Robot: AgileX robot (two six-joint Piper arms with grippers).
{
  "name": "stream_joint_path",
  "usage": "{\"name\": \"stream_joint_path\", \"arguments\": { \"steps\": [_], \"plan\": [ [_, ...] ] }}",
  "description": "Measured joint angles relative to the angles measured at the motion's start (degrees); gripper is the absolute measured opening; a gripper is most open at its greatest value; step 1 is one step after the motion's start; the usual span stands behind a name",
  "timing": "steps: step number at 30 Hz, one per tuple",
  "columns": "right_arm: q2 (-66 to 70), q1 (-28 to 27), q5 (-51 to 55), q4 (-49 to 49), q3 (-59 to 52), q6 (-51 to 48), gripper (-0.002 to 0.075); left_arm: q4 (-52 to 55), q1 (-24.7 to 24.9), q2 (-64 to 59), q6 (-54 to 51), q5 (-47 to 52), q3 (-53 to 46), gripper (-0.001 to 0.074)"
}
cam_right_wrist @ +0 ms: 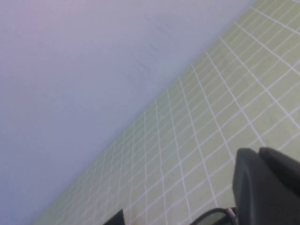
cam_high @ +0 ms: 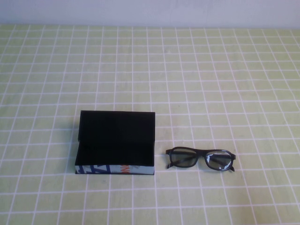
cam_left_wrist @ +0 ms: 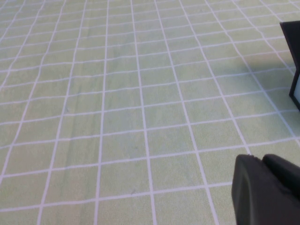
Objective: Return glasses to glasses case
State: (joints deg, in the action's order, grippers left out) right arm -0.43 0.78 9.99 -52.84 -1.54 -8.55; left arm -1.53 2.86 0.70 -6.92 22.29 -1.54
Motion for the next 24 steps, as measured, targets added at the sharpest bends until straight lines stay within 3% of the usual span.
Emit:
{"name": "stream_joint_path", "arguments": {
  "steps": [8, 13, 18, 24],
  "plan": [
    [0.0, 0.0, -2.6, -4.6, 0.0, 0.0, -0.0011, 0.0, 0.0, 0.0, 0.0, 0.0, 0.0, -0.0002],
    [0.0, 0.0, 1.8, -4.6, 0.0, 0.0, -0.0011, 0.0, 0.0, 0.0, 0.0, 0.0, 0.0, -0.0002],
    [2.8, 0.0, 15.0, -2.4, 4.3, 0.0, -0.0011, 0.0, 0.0, 0.0, 0.0, 0.0, 0.0, -0.0002],
    [19.8, 0.0, 34.0, 8.2, 17.9, -0.7, -0.0011, 0.0, 0.0, 0.0, 0.0, 0.0, 0.0, -0.0002]
  ]
}}
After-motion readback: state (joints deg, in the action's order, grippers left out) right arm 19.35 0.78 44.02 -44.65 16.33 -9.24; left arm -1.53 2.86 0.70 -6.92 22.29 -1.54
